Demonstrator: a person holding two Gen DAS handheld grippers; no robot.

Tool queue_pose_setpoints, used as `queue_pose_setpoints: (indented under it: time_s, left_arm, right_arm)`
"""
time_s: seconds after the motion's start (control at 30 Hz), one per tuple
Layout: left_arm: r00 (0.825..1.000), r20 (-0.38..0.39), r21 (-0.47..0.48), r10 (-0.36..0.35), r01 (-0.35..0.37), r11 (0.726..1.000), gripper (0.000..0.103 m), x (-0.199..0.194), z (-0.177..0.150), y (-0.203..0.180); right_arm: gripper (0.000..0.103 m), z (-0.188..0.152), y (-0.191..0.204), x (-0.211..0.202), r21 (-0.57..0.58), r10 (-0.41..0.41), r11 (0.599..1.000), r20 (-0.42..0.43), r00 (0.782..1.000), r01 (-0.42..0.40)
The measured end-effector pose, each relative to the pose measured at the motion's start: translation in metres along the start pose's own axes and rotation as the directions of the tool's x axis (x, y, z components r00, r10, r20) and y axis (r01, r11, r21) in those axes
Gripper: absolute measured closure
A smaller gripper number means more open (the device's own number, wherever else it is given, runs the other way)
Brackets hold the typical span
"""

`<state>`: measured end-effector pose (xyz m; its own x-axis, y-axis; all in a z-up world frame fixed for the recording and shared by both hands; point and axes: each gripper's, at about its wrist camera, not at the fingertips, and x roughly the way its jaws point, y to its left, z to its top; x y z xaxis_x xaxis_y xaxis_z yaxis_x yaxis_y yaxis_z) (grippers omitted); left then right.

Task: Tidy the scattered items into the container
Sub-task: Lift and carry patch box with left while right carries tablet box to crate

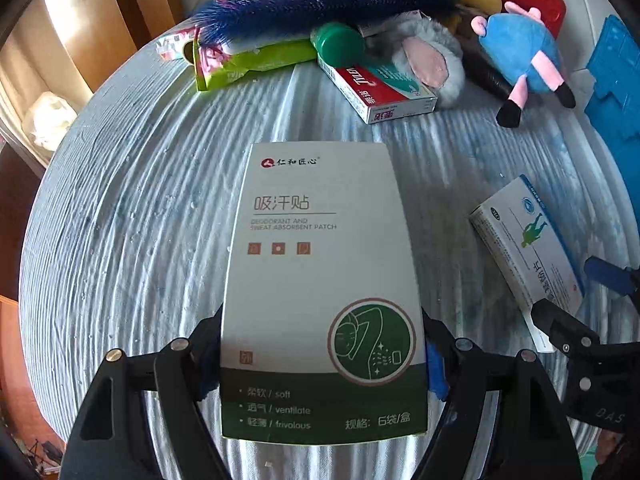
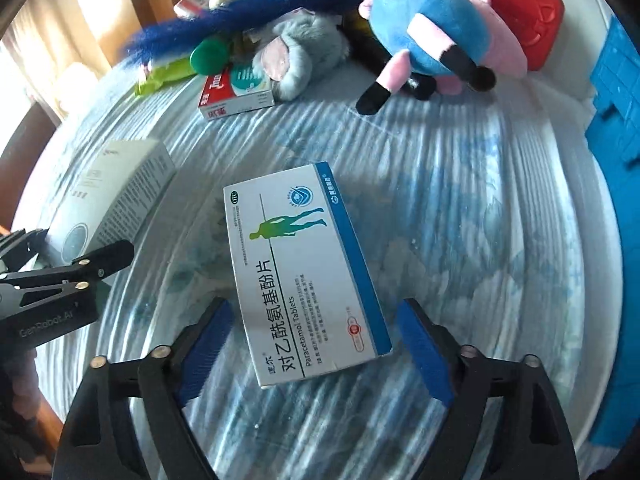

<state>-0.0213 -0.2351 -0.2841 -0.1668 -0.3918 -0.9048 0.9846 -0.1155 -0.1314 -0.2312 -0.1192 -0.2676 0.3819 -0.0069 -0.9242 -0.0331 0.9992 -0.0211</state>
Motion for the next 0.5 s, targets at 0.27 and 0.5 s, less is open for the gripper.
queue_pose_setpoints:
  time_s: [0.27, 0.5]
  left_arm:
    - [1.000, -0.020, -0.029, -0.018, 0.018, 0.999, 0.026, 0.015, 0.020, 0.000]
    - [0.995, 0.095, -0.008, -0.010, 0.010, 1.000, 0.026, -0.027, 0.022, 0.006]
  right_arm:
    - [0.020, 0.022, 0.014, 0.025, -0.053, -0.035, 0.998, -0.024, 0.999, 0.034]
    - [0.026, 0.026, 0.031, -0.007, -0.070, -0.050, 0.996, 0.071, 0.996, 0.055]
